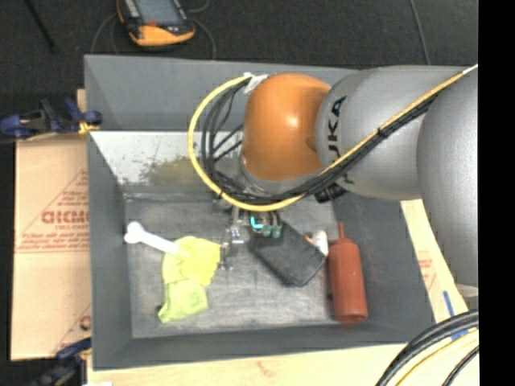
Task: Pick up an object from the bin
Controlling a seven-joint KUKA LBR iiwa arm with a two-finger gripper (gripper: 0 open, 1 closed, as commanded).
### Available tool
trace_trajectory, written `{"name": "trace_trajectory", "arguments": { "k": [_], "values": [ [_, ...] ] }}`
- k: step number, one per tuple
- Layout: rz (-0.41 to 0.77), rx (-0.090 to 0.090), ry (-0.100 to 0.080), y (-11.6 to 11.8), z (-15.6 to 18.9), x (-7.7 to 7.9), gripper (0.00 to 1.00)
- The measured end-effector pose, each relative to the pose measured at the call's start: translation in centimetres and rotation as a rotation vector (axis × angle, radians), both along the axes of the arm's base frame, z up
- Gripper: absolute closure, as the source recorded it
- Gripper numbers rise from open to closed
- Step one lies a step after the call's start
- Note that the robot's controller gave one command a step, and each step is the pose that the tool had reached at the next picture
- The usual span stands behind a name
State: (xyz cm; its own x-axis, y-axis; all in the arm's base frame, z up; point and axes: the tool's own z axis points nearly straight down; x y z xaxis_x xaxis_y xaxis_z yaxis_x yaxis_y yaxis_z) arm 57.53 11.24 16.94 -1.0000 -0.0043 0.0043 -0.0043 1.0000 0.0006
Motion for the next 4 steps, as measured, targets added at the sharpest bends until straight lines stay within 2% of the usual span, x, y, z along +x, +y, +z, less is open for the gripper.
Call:
{"name": "trace_trajectory", "arguments": {
  "k": [1,2,3,4],
  "values": [
    [-0.003,0.001,-0.008,-0.1,0.4,0.2,0.00],
    [0.024,0.001,-0.013,3.8,-6.1,0.1,0.00],
    [0.031,0.000,-0.004,5.2,-7.2,-0.2,0.00],
    [-0.033,0.001,-0.009,2.2,-6.1,1.1,0.00]
  ]
}}
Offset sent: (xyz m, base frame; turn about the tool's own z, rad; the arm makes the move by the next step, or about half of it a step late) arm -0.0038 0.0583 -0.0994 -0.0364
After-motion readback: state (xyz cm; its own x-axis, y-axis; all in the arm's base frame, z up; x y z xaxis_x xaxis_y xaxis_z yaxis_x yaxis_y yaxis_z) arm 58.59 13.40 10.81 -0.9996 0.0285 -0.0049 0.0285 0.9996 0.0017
